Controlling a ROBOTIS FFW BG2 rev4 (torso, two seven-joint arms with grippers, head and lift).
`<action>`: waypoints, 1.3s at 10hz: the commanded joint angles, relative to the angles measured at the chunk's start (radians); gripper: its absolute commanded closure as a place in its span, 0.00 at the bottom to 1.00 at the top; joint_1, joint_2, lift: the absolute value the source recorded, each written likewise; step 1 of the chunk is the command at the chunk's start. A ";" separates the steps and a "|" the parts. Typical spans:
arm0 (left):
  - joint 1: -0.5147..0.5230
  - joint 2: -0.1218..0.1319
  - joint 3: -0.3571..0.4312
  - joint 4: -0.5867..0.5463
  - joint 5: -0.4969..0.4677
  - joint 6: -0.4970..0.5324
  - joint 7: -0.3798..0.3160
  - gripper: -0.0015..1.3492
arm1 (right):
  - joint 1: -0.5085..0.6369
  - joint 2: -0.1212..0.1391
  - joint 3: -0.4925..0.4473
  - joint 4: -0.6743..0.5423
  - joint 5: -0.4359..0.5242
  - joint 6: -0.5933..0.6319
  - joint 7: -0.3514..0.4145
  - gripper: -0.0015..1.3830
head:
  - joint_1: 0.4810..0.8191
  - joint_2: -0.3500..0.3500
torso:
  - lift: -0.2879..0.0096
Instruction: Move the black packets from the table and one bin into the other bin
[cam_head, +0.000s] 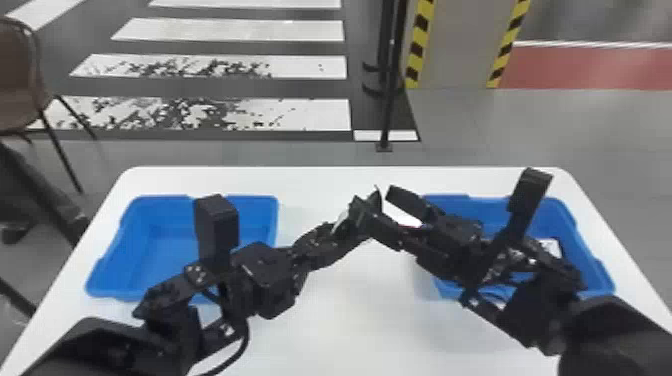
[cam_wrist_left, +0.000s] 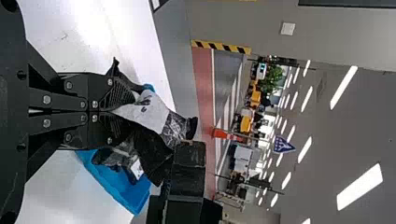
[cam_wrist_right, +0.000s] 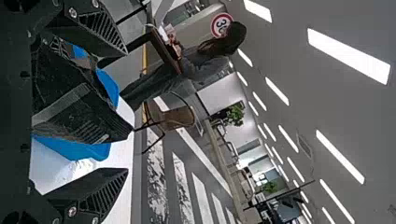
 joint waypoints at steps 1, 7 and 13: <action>0.009 0.002 -0.001 -0.011 0.013 -0.005 -0.002 0.90 | -0.009 -0.003 0.011 0.011 -0.001 0.005 0.000 0.24 | 0.63 0.48 | 0.60; 0.004 0.000 0.005 -0.013 0.021 -0.001 -0.002 0.90 | -0.019 -0.008 0.029 -0.028 -0.007 0.044 0.000 0.81 | 0.63 0.51 | 0.60; 0.014 -0.001 0.015 0.004 0.065 -0.055 -0.005 0.02 | -0.014 -0.006 0.013 -0.011 -0.017 -0.064 0.000 0.81 | 0.63 0.50 | 0.60</action>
